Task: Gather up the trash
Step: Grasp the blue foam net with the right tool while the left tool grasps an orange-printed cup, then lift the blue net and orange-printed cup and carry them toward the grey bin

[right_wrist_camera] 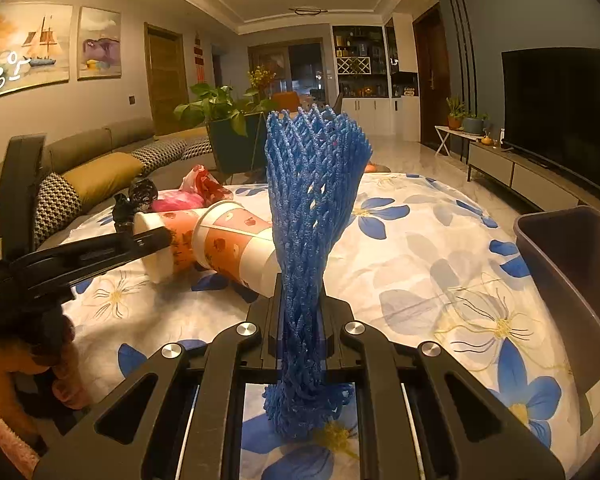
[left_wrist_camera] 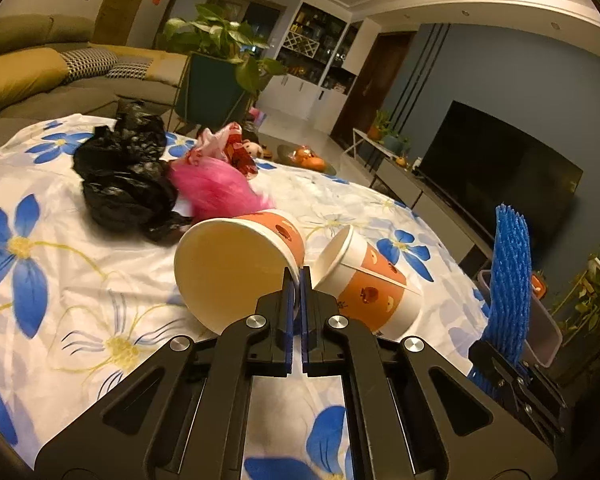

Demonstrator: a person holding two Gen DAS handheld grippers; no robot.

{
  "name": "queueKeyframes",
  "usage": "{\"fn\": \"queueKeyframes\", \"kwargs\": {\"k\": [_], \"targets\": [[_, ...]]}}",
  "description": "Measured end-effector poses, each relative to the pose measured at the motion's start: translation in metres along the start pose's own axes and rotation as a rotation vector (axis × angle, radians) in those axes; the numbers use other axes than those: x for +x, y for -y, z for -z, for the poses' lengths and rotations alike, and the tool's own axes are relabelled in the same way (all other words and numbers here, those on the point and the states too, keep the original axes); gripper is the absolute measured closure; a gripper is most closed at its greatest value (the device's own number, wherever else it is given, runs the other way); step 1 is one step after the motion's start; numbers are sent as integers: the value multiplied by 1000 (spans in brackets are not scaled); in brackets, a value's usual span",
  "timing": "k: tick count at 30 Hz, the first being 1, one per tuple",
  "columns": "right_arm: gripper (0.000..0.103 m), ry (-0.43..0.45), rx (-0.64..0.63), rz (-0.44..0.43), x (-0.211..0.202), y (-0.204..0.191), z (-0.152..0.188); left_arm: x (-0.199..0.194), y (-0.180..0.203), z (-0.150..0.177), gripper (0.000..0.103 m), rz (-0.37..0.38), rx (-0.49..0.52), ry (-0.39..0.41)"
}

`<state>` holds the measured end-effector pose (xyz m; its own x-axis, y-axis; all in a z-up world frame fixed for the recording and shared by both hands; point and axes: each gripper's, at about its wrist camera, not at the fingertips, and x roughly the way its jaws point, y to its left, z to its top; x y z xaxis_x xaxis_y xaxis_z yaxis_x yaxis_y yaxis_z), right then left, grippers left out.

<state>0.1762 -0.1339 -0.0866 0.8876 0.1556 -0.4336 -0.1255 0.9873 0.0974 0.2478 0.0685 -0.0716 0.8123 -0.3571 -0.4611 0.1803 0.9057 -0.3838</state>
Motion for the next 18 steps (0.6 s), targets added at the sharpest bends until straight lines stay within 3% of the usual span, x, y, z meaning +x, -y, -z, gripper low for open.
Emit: {"fn": "queueKeyframes", "kwargs": {"k": [10, 18], "targets": [[90, 42, 7, 6, -30, 7, -3, -80, 3, 16, 101, -53, 17, 116], [90, 73, -1, 5, -57, 10, -3, -102, 24, 20, 101, -67, 72, 146]]}}
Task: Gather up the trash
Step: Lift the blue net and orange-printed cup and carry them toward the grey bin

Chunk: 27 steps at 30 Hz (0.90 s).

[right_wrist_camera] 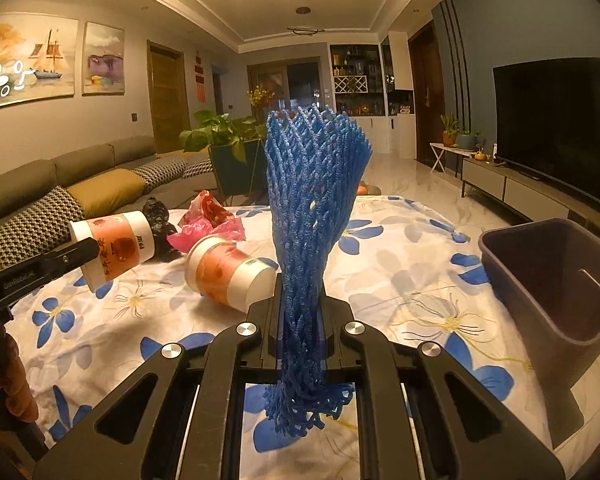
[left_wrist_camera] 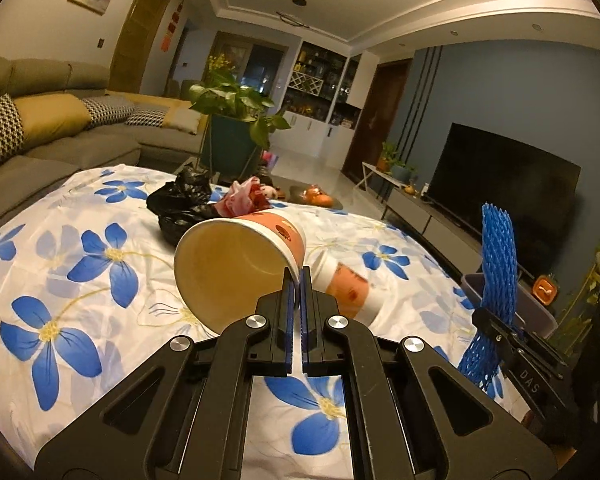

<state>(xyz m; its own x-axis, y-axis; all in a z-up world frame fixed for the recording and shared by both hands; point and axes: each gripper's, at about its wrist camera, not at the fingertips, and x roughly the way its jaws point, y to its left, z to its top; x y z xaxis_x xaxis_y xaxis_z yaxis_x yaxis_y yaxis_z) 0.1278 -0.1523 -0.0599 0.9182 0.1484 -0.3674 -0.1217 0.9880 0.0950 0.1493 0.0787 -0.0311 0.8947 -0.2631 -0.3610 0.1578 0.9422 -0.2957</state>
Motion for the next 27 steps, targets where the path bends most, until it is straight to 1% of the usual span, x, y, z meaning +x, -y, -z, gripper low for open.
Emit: {"fn": "queueKeyframes", "kwargs": {"k": [3, 11, 16, 27], "targets": [[90, 10, -2, 10, -8, 5, 0, -4, 9, 1, 101, 16, 12, 1], [90, 18, 13, 30, -20, 17, 4, 2, 24, 12, 101, 41, 34, -23], [90, 16, 23, 35, -23, 25, 6, 3, 31, 15, 101, 35, 42, -27], [90, 20, 35, 44, -25, 35, 7, -2, 40, 12, 101, 39, 48, -14]]}}
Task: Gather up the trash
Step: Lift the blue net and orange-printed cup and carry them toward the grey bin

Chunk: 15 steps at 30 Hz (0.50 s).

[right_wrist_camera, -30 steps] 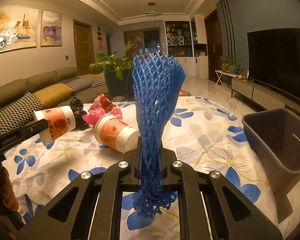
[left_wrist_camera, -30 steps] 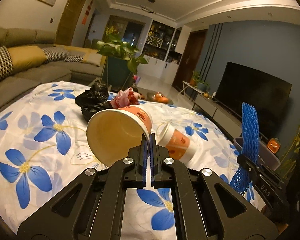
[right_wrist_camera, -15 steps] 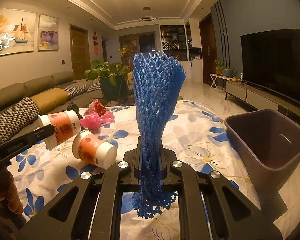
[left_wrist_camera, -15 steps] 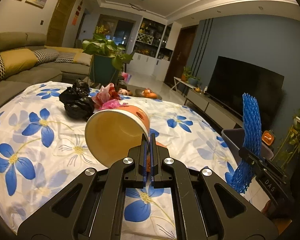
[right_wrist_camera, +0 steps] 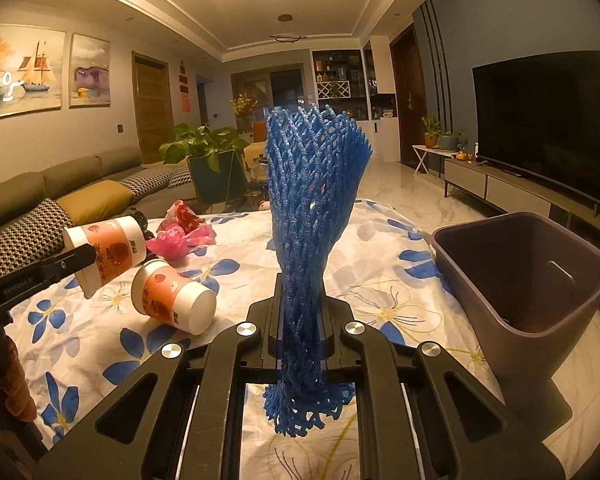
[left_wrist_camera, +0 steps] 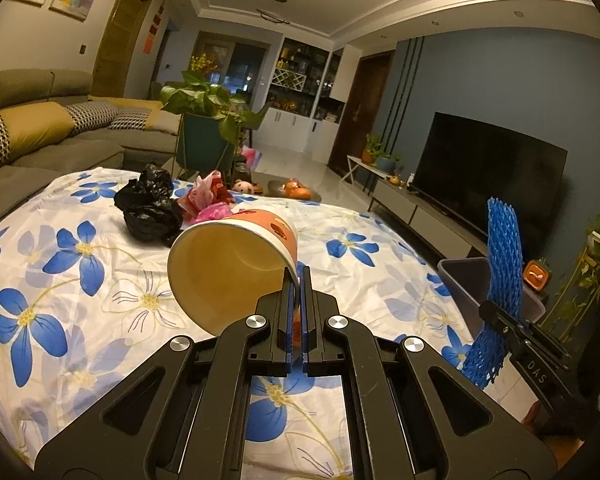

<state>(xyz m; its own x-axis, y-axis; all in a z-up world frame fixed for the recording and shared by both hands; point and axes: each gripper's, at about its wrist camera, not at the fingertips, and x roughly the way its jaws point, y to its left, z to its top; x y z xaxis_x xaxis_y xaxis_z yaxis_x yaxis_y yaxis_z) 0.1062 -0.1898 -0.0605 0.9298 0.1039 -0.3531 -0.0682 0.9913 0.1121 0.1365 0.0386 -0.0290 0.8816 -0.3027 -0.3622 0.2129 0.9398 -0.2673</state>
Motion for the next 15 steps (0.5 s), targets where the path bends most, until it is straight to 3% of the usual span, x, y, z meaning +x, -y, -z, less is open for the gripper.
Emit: {"fn": "queueKeyframes", "kwargs": {"k": [8, 15], "targets": [[90, 17, -2, 32, -6, 13, -5, 4, 34, -15, 101, 62, 48, 24], [90, 70, -22, 157, -16, 51, -24, 33, 105, -29, 101, 193, 143, 31]]}}
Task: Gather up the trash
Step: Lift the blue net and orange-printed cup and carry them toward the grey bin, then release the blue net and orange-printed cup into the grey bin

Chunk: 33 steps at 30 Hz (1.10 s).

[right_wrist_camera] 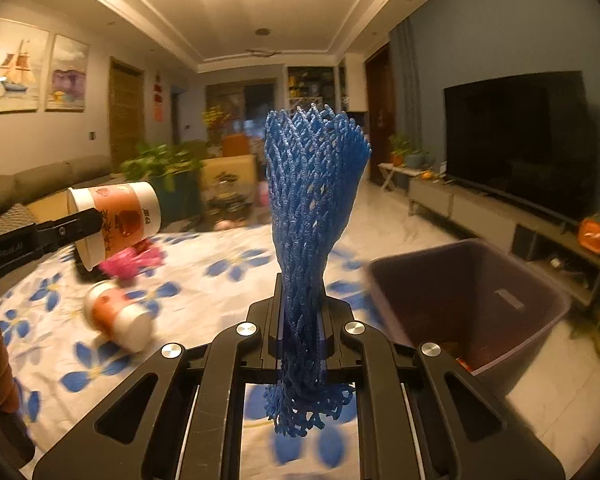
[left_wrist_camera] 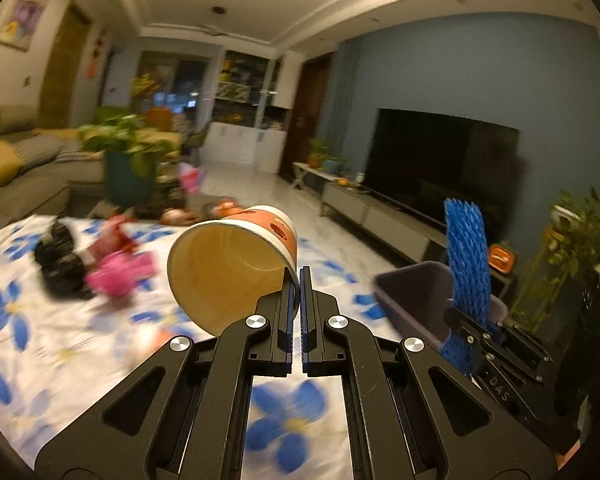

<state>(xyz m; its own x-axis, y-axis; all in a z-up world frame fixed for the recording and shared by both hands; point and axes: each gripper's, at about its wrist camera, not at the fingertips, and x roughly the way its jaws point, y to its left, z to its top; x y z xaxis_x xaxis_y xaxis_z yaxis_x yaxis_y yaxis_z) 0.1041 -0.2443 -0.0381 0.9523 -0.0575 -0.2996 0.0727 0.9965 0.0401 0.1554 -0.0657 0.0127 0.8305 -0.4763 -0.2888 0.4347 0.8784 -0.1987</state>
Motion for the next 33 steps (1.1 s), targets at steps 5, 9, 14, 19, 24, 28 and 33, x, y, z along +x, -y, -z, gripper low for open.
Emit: {"fn": "queueKeyframes", "kwargs": {"k": [5, 9, 14, 19, 24, 28, 33], "targets": [[90, 16, 30, 106, 5, 44, -12, 39, 52, -6, 101, 118, 55, -23], [90, 20, 59, 173, 11, 77, -16, 65, 85, -4, 101, 190, 87, -29], [90, 24, 80, 226, 17, 106, -15, 98, 118, 1, 101, 265, 107, -40], [90, 22, 100, 255, 24, 122, -12, 124, 133, 6, 101, 322, 107, -57], [90, 16, 110, 265, 29, 132, -8, 141, 141, 10, 101, 344, 106, -72], [90, 16, 120, 271, 32, 136, -6, 152, 144, 13, 101, 357, 99, -90], [90, 18, 132, 272, 36, 135, -6, 162, 145, 18, 101, 373, 92, -108]]}}
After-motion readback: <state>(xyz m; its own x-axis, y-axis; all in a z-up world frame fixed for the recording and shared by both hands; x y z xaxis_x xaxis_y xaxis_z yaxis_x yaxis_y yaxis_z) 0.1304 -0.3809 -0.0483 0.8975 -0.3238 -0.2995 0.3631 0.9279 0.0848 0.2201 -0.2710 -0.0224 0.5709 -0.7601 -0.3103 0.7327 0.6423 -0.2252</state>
